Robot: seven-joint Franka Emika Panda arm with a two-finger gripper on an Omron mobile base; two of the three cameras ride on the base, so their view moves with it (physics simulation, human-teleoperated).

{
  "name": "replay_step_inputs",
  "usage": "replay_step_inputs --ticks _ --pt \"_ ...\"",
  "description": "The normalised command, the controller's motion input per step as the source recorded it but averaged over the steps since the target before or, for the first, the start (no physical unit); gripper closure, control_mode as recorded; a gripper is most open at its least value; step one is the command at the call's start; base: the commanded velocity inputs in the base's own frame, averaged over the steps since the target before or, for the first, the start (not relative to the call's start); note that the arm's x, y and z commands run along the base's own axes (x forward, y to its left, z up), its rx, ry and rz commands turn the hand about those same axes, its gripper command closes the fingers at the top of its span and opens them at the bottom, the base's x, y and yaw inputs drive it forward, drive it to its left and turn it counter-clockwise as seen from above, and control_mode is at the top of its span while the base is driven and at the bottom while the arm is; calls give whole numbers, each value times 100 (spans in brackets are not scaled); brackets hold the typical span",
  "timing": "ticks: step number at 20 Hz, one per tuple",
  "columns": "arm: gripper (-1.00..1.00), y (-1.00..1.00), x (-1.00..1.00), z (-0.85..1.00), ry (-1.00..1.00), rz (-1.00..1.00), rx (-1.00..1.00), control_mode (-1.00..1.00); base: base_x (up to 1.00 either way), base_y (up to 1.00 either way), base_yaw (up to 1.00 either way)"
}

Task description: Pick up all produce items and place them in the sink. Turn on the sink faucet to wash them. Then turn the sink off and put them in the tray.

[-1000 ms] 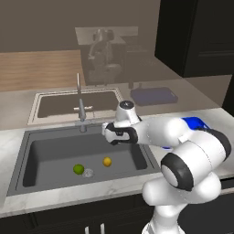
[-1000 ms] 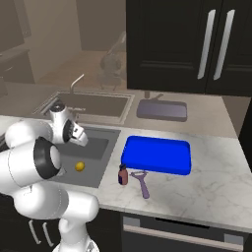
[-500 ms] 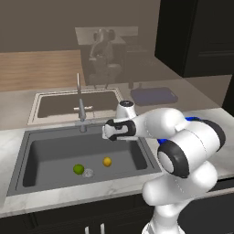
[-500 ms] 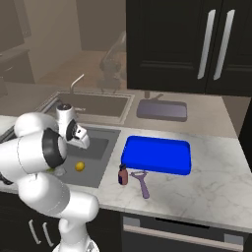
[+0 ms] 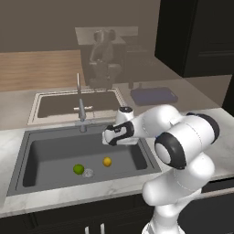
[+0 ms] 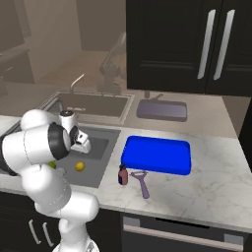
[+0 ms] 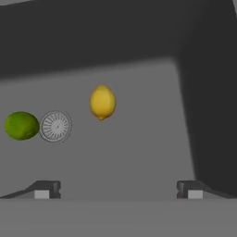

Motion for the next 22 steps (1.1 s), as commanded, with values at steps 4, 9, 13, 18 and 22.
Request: replay_step_inputs --ticks 4,9,13,18,22 --pt "-100 0 0 -24 0 4 0 -100 0 0 0" --pt "-100 1 0 -24 0 5 0 -100 0 0 0" --pt "-100 8 5 -27 1 5 0 -100 0 0 0" --pt "-100 8 4 -25 1 5 0 -100 0 0 0" --pt "-100 3 9 -27 2 4 0 -100 0 0 0"
